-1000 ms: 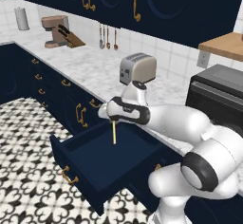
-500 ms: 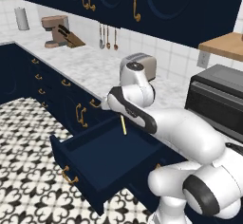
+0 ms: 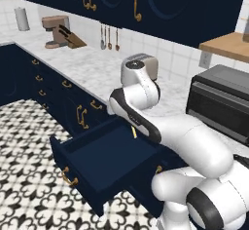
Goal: Take a straw from the drawer in front and place it inside the glass cup on the dining counter.
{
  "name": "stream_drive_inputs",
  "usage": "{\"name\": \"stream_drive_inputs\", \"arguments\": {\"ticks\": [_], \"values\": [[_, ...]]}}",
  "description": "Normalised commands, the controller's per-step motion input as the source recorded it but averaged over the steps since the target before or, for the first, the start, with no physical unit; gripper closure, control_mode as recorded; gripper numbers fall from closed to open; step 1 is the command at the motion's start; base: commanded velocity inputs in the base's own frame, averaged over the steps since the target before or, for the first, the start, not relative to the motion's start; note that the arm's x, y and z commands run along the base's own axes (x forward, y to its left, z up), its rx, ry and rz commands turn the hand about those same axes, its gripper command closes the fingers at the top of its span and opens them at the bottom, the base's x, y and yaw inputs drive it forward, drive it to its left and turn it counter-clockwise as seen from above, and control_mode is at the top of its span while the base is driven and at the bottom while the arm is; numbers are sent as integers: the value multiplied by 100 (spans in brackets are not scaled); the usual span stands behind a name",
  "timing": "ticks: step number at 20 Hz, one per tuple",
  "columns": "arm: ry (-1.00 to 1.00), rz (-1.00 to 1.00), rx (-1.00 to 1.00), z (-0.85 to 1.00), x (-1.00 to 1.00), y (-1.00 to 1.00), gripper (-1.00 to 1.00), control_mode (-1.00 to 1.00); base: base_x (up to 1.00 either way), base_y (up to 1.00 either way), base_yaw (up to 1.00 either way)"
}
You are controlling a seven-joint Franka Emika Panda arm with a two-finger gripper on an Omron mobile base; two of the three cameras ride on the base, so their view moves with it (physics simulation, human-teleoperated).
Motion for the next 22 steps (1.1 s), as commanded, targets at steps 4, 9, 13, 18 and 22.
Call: {"name": "stream_drive_inputs", "arguments": {"ticks": [4, 9, 13, 18, 22], "values": [[0, 0, 0, 0, 0, 0, 100, 100, -100, 2, 3], [0, 0, 0, 0, 0, 0, 100, 100, -69, 44, 69], [0, 0, 0, 0, 0, 0, 100, 100, -17, 56, 95], [0, 0, 0, 0, 0, 0, 100, 100, -13, 59, 90], [0, 0, 0, 0, 0, 0, 100, 100, 0, 71, 79]]}}
